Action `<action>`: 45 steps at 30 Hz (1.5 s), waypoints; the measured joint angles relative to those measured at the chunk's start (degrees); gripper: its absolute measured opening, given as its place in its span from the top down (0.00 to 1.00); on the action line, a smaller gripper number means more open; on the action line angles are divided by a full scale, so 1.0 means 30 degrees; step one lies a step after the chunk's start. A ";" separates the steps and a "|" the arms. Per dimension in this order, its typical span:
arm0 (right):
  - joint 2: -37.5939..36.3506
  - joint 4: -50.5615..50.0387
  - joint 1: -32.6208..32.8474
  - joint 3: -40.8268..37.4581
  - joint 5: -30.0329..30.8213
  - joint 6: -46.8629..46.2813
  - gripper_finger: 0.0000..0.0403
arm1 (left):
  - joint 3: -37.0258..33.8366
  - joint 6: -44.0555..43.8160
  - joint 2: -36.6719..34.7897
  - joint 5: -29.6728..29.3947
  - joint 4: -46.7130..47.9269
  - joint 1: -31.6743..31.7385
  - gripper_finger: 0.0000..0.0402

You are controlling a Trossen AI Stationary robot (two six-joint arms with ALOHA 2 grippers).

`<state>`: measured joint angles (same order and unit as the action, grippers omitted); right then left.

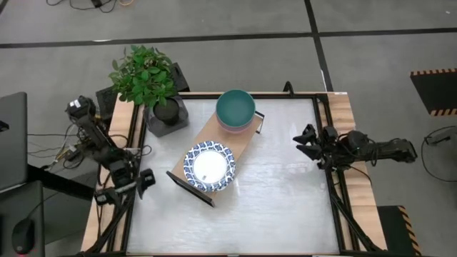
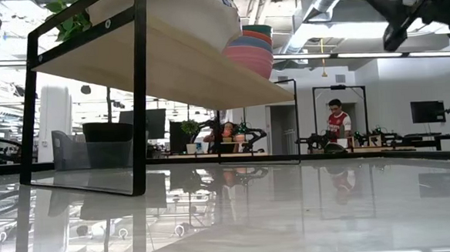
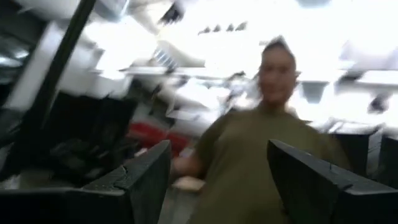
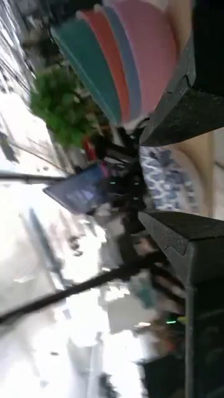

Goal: Place and stack bowls onto a shelf
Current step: Adjust the shelf

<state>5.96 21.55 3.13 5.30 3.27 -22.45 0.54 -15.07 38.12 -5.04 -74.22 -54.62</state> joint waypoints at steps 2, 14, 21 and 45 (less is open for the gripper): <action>-0.0001 0.1625 0.0089 -0.0377 0.1071 -0.0703 0.49 | -0.0002 -0.1545 -0.1320 0.2156 -0.0156 0.1419 0.37; -0.1611 0.7280 0.0097 -0.0259 0.1985 -0.1002 0.49 | 0.0048 -0.6449 -1.2620 0.6098 0.6811 0.7962 0.37; -0.1931 0.4050 0.0077 0.0278 0.1079 0.1462 0.49 | 0.0184 -0.6228 -1.2581 0.7613 1.0723 1.0307 0.37; -0.1634 -0.6662 0.1293 -0.1450 0.1347 0.2090 0.49 | -0.0024 -0.0176 -1.2615 0.3785 2.3892 1.4640 0.37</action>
<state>1.05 1.56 7.01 0.95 7.31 -16.18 0.47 -15.60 0.27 6.31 -2.54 -10.70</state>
